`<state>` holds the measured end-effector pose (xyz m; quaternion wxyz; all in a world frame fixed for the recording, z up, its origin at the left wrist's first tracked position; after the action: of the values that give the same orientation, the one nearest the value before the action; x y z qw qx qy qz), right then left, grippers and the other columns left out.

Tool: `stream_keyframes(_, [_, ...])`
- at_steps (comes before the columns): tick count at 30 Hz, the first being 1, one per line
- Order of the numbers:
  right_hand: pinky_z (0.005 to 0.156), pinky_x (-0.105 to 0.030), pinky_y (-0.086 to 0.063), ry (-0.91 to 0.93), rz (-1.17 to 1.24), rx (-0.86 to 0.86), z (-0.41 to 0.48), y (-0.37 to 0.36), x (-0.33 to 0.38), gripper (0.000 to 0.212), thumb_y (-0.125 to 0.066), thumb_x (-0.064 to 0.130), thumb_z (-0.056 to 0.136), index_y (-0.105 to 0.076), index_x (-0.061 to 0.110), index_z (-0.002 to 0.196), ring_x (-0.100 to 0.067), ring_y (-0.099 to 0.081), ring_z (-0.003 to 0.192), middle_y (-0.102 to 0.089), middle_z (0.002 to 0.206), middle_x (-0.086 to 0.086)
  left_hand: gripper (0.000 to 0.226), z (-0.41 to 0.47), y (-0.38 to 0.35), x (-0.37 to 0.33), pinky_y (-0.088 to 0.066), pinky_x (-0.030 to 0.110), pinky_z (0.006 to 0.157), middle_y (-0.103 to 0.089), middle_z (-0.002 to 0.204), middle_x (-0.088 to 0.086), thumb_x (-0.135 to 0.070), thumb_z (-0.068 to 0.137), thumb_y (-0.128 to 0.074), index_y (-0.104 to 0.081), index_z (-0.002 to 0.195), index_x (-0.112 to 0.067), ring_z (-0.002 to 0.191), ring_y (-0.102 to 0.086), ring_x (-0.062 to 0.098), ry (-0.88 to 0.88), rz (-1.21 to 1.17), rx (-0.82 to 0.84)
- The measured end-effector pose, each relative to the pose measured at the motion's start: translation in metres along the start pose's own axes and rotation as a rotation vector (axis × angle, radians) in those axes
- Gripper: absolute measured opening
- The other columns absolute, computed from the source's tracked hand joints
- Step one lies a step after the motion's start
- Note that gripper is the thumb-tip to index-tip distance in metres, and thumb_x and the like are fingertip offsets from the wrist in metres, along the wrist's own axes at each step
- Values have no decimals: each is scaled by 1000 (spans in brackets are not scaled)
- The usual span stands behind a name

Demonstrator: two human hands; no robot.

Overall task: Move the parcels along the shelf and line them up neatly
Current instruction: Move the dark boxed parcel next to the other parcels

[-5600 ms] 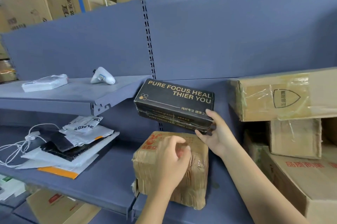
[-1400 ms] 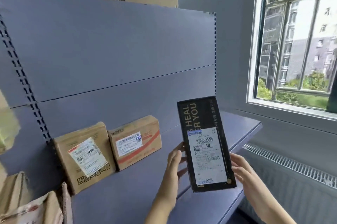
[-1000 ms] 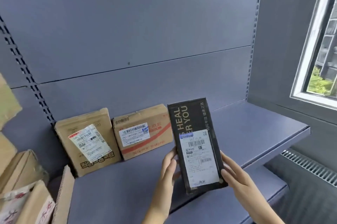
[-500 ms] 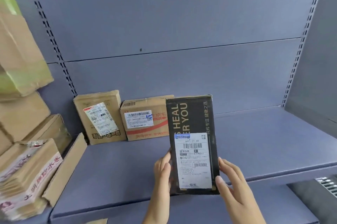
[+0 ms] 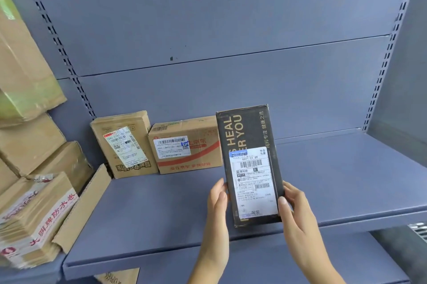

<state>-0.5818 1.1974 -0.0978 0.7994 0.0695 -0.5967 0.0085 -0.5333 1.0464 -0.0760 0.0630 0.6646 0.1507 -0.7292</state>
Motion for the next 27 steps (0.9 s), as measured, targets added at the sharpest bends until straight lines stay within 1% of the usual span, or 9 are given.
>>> stream_keyframes(5, [96,-5,-37,73,-14,-3,-1,-6,-10,35,-42,29,97,-42,28,132,10,-44,126,-43,140,30,49,4,-2,11,-31,-1,82,-42,113,-54,-58,78,-29,-38,126,-51,108,-34,-34,18,61,17])
stream_keyframes(7, [100,-8,-35,69,-44,-2,6,-7,-13,36,-44,20,99,-39,36,130,10,-41,128,-40,142,29,51,12,-4,13,-31,-4,81,-42,122,-48,-57,80,-29,-38,129,-48,113,-34,-31,27,57,22])
stream_keyframes(9, [103,-13,-32,53,-119,-9,17,-7,-18,41,-43,16,99,-38,32,136,9,-38,131,-39,141,29,52,21,-6,12,-31,-4,82,-41,129,-41,-57,81,-29,-38,131,-46,117,-34,-28,40,61,23])
stream_keyframes(12, [99,-11,-28,23,-233,5,34,-7,-23,42,-41,20,100,-38,20,142,2,-35,133,-38,144,20,34,37,-9,11,-26,6,87,-43,125,-37,-53,92,-30,-41,123,-46,117,-35,-22,87,62,15])
stream_keyframes(13, [100,-14,-28,14,-265,14,39,-8,-26,42,-42,21,100,-39,18,142,-1,-35,134,-40,144,16,25,43,-10,11,-25,11,91,-45,120,-36,-47,98,-28,-44,117,-45,114,-38,-19,115,50,16])
stream_keyframes(16, [106,-26,-33,-42,-376,71,55,-12,-36,41,-42,24,100,-42,14,140,-13,-40,134,-45,143,4,25,65,-12,11,-18,23,100,-42,116,-32,-37,102,-19,-43,108,-39,117,-37,-6,164,47,17])
stream_keyframes(20, [103,-34,-39,-112,-444,136,85,-19,-40,45,-43,23,100,-38,14,144,-22,-47,129,-46,143,-4,29,96,-16,7,-18,21,99,-41,121,-24,-36,103,-18,-39,123,-38,121,-33,-1,176,100,16])
stream_keyframes(24, [87,-27,-38,-200,-548,223,118,-24,-38,53,-38,9,98,-28,15,149,-27,-45,127,-43,144,-9,25,122,-18,1,-20,22,98,-35,121,-19,-33,103,-18,-36,121,-39,117,-32,1,179,156,33])
stream_keyframes(27, [81,-25,-37,-249,-640,301,141,-28,-40,63,-35,6,95,-16,17,153,-27,-43,127,-36,149,-6,42,141,-18,5,-18,29,104,-28,133,-23,-36,102,-21,-35,141,-27,128,-31,4,243,220,35])
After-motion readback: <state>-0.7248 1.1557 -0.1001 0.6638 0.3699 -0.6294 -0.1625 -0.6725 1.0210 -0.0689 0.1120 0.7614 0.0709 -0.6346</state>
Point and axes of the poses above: each hand's wrist, its own z-axis towards the middle knuckle, its own y-axis out of the back of the hand, x = y × z, the point moved 4 cm from there along z, towards the middle knuckle
